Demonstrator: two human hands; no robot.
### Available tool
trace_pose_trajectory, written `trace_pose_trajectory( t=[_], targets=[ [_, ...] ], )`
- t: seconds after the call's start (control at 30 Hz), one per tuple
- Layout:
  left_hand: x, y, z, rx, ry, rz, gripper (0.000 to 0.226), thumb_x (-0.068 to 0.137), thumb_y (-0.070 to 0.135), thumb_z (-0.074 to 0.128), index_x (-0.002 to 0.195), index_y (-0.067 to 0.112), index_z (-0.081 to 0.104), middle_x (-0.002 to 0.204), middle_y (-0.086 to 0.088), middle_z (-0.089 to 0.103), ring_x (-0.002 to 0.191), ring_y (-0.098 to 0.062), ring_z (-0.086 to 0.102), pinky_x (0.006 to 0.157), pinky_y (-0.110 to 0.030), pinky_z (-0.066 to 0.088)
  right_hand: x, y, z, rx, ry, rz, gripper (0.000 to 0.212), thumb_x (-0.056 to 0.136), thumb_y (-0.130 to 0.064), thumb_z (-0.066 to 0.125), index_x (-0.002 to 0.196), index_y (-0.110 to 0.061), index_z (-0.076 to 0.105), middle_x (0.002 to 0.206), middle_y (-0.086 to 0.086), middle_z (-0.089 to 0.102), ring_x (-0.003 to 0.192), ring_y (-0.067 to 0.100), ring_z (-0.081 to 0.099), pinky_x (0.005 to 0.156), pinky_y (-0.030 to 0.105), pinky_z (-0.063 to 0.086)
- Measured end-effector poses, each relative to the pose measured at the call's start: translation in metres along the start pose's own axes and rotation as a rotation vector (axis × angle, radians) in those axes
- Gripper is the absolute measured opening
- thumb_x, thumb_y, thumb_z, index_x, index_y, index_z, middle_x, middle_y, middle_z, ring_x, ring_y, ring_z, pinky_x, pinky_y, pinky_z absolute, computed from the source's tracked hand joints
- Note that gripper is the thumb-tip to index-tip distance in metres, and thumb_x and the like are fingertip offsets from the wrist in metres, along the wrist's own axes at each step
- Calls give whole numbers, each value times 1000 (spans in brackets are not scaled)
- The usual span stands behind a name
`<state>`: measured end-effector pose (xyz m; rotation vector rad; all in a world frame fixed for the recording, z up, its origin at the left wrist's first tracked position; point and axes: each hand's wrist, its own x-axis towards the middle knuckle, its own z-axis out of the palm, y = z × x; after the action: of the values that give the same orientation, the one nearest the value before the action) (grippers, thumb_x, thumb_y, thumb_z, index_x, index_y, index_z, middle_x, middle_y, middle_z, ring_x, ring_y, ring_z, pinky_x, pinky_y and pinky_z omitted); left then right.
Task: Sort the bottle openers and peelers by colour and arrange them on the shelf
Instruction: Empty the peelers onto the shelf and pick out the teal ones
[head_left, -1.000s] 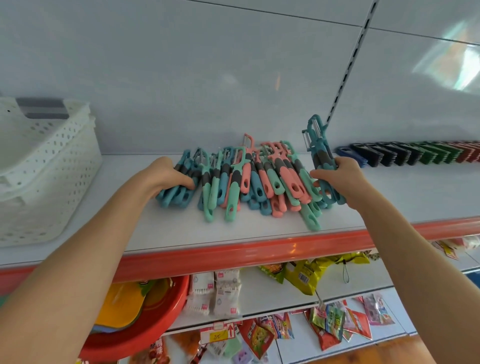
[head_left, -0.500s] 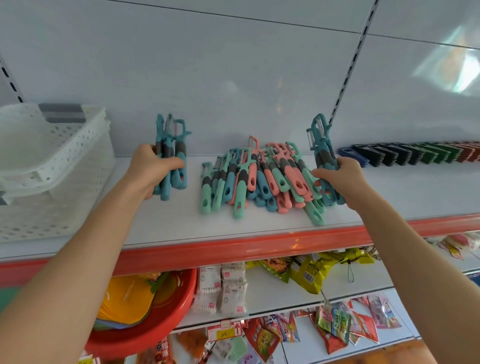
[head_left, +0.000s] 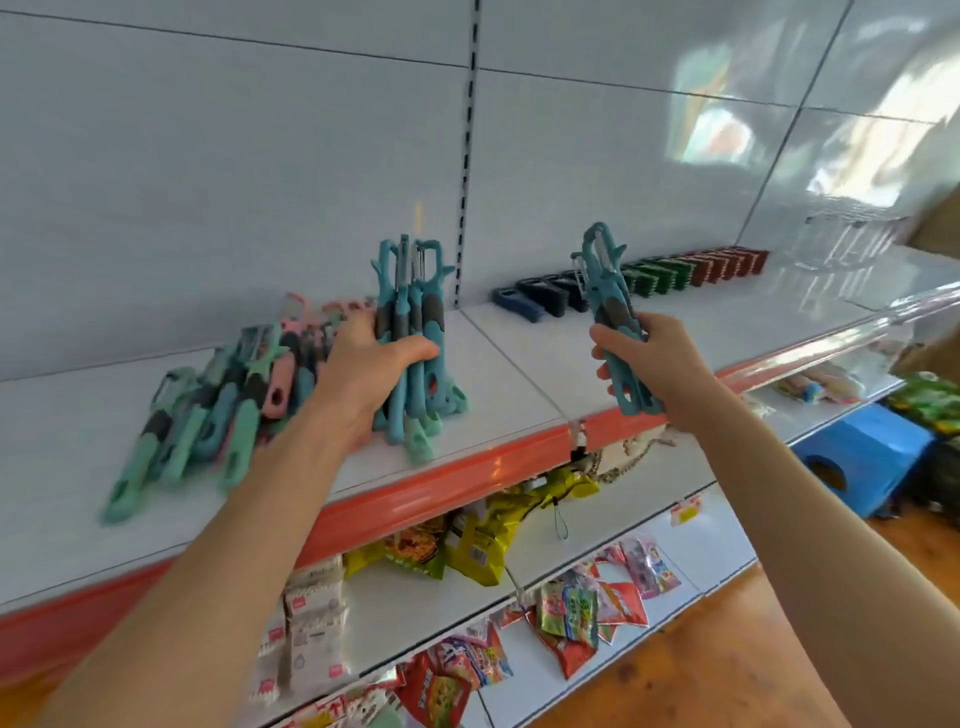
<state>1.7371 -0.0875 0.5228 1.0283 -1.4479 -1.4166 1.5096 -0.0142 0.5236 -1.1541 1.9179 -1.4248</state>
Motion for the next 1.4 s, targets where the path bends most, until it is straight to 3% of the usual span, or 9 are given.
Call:
trace_pose_trajectory(
  t=[0.27, 0.33, 0.43, 0.63, 0.8, 0.93, 1.13, 1.3, 1.4],
  targets=[
    [14, -12, 203, -121, -222, -30, 13, 83, 0, 57, 95, 5, 56, 87, -18, 60, 76, -28, 62, 65, -36, 54, 19, 61, -176, -56, 187, 89, 20, 89, -25, 59, 98, -7, 55, 77, 5, 63, 60, 16, 59, 52, 22, 54],
    [15, -12, 249, -144, -252, -43, 13, 83, -1, 56, 96, 3, 54, 82, -16, 59, 67, -22, 61, 57, -29, 54, 25, 75, -213, -75, 207, 102, 21, 89, -25, 58, 97, -6, 56, 77, 6, 63, 61, 17, 59, 60, 29, 54],
    [21, -15, 308, -141, -269, -49, 9, 83, -1, 57, 89, 4, 52, 72, -9, 56, 50, -10, 58, 45, -19, 49, 38, 94, -259, -85, 218, 126, 19, 89, -23, 58, 95, -5, 56, 76, 5, 63, 59, 16, 58, 53, 26, 53],
    [52, -22, 392, -89, -283, -58, 11, 82, 0, 57, 91, 4, 52, 71, -10, 55, 55, -16, 55, 45, -20, 47, 84, 129, -314, -57, 204, 153, 19, 89, -22, 58, 95, -5, 57, 76, 7, 63, 55, 15, 59, 44, 22, 51],
    [99, -31, 452, -132, -307, -64, 6, 83, -4, 52, 83, 2, 50, 65, -11, 50, 48, -14, 51, 44, -19, 46, 146, 151, -338, -60, 139, 173, 20, 90, -23, 57, 98, -5, 55, 77, 6, 63, 59, 15, 60, 51, 24, 52],
    [147, -37, 503, -132, -252, -114, 8, 82, -3, 56, 80, 4, 53, 67, -10, 52, 54, -15, 52, 42, -18, 45, 205, 161, -356, -81, 69, 205, 18, 90, -21, 57, 95, -4, 56, 77, 9, 63, 57, 17, 59, 48, 23, 53],
    [196, -43, 561, -148, -154, -189, 14, 81, 1, 60, 95, 1, 56, 71, -8, 55, 57, -14, 53, 37, -14, 42, 279, 177, -379, -119, -51, 243, 17, 91, -23, 56, 91, -7, 56, 76, 5, 64, 56, 13, 60, 45, 19, 52],
    [221, -49, 591, -107, -43, -197, 7, 79, 2, 62, 79, 7, 57, 69, -7, 56, 55, -13, 53, 39, -13, 43, 322, 196, -391, -122, -180, 262, 25, 91, -27, 56, 97, -3, 58, 80, 7, 66, 58, 12, 62, 50, 23, 54],
    [228, -54, 609, -81, 25, -194, 7, 78, 2, 62, 84, 2, 58, 65, -6, 55, 53, -13, 53, 39, -13, 42, 343, 205, -403, -119, -259, 291, 28, 91, -27, 56, 100, -1, 59, 78, 7, 67, 53, 10, 62, 48, 21, 54]
  ],
)
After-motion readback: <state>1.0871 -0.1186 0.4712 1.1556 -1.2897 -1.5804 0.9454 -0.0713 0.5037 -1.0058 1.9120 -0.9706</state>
